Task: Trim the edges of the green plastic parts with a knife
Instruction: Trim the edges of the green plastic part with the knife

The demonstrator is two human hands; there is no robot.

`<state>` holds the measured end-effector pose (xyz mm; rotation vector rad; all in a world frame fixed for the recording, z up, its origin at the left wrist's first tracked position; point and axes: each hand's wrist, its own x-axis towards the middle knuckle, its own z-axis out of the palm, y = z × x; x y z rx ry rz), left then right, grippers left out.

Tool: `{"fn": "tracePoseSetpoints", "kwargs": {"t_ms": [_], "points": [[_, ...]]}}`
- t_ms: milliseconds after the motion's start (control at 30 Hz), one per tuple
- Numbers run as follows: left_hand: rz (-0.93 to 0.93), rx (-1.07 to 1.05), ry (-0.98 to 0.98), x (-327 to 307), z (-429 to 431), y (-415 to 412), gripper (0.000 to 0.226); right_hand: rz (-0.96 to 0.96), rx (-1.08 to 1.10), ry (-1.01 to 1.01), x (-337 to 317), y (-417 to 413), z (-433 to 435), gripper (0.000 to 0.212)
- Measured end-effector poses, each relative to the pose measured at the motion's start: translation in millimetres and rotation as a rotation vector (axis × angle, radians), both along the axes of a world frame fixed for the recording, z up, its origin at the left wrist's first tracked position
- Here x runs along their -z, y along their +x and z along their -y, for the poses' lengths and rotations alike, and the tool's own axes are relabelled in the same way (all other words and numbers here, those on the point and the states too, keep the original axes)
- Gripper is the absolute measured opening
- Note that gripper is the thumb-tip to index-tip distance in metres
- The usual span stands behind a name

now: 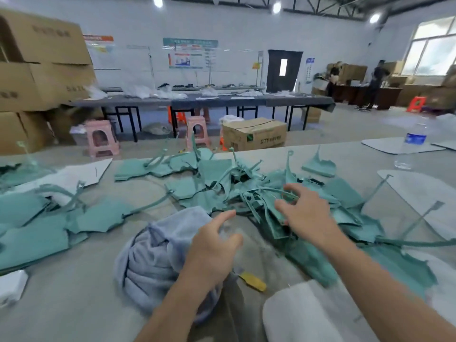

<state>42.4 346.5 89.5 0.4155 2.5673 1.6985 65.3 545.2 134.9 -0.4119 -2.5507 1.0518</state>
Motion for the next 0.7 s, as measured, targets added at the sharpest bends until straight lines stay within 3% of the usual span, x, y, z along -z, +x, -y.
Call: {"fn": "tracePoseSetpoints", "kwargs": {"t_ms": [133,200,300,367,433,500,600,700], "points": [[0.379,0.095,0.317,-0.3,-22.4,-47.0,0.055,0.19,-0.29,-0.457,-40.3,-31.7,-44.9,0.023],[0.603,0.071,0.418,-0.2,-33.6,-65.1,0.045,0.232,-0.359,-0.482,-56.4,-45.3,-71.3,0.015],[0.794,0.044,0.424,10.8,-54.8,-82.7,0.053,-0.022,0.018,-0.327,-49.3,-82.4,-105.6,0.016],[0.836,0.078,0.384,15.9,-70.3,-84.6,0.07,0.12,0.204,-0.006,-28.0,-107.0,-118.8,0.031],[0.848,0.132,0.371,18.1,-86.0,-82.9,0.08,0.434,0.163,0.134,2.4,-124.4,-126.4,0.057],[0.832,0.126,0.386,20.5,-100.6,-82.6,0.081,0.582,0.069,0.222,22.4,-132.4,-128.6,0.063],[0.798,0.102,0.508,20.9,-117.7,-86.4,0.055,0.625,-0.081,0.364,27.8,-137.5,-115.7,0.074],[0.813,-0.039,0.605,12.2,-124.5,-91.3,0.048,0.615,-0.195,0.377,20.3,-142.6,-87.4,0.066]]}}
